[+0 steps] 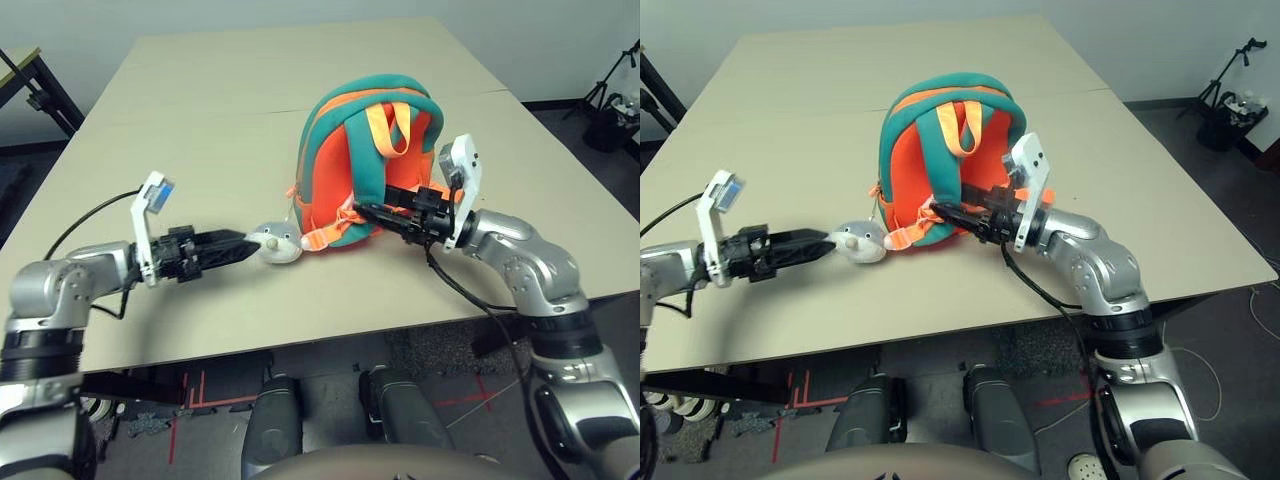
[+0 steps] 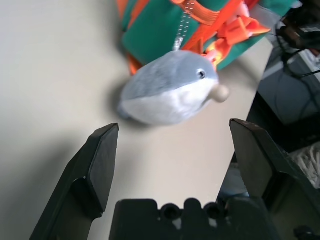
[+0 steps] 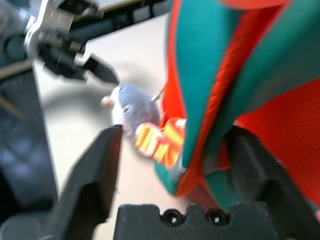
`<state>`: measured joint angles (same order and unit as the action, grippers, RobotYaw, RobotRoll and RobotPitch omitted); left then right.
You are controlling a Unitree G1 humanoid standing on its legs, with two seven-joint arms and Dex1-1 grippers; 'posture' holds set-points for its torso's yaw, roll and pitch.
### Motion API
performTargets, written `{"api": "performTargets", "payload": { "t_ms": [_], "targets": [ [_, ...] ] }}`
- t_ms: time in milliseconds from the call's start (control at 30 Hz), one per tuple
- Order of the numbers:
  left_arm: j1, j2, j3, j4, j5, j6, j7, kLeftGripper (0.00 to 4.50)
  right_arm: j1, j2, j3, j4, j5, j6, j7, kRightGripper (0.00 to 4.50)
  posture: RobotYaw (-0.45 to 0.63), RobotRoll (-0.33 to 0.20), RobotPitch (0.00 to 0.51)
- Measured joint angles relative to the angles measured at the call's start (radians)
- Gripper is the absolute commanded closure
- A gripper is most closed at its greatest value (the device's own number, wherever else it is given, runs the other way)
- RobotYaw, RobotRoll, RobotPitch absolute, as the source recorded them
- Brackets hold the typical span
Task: Put the pencil case into the backpack and zip it.
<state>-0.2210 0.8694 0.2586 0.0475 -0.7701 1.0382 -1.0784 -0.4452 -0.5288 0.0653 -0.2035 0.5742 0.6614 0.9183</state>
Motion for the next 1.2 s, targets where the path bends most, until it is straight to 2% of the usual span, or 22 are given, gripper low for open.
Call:
{"api": "performTargets", "payload": {
  "t_ms": [200, 300, 400, 500, 700, 900, 1033, 1200],
  "targets": [
    [0.045, 0.049, 0.106, 0.008, -0.002, -0.001, 0.024, 0.00, 0.000, -0.118, -0.014, -0.001, 0.025, 0.038, 0.077, 0.03, -0.04, 0.000, 0.085],
    [0.079, 0.049, 0.149, 0.011, 0.029, -0.052, 0.070, 0.00, -0.007, -0.196, -0.052, 0.052, 0.016, 0.025, 0.106, 0.03, -0.03, 0.000, 0.086],
    [0.076, 0.005, 0.194, 0.065, 0.095, -0.172, 0.170, 0.00, -0.022, -0.261, -0.089, 0.199, -0.041, -0.035, 0.116, 0.03, -0.03, 0.000, 0.087],
    [0.072, -0.067, 0.203, 0.109, 0.158, -0.296, 0.264, 0.00, -0.050, -0.268, -0.106, 0.385, -0.108, -0.118, 0.092, 0.03, -0.03, 0.000, 0.087],
    [0.041, -0.199, 0.206, 0.172, 0.230, -0.470, 0.418, 0.00, -0.105, -0.223, -0.168, 0.734, -0.223, -0.307, -0.056, 0.03, -0.02, 0.000, 0.087],
    [-0.002, -0.288, 0.223, 0.211, 0.287, -0.657, 0.545, 0.00, -0.160, -0.101, -0.295, 0.963, -0.234, -0.491, -0.273, 0.03, -0.02, 0.000, 0.087],
    [-0.009, -0.308, 0.234, 0.223, 0.304, -0.730, 0.601, 0.00, -0.196, -0.044, -0.361, 1.061, -0.244, -0.630, -0.427, 0.03, -0.03, 0.000, 0.090],
    [-0.003, -0.336, 0.263, 0.225, 0.325, -0.810, 0.693, 0.00, -0.201, 0.008, -0.391, 1.140, -0.273, -0.786, -0.560, 0.03, -0.01, 0.000, 0.094]
  ]
}}
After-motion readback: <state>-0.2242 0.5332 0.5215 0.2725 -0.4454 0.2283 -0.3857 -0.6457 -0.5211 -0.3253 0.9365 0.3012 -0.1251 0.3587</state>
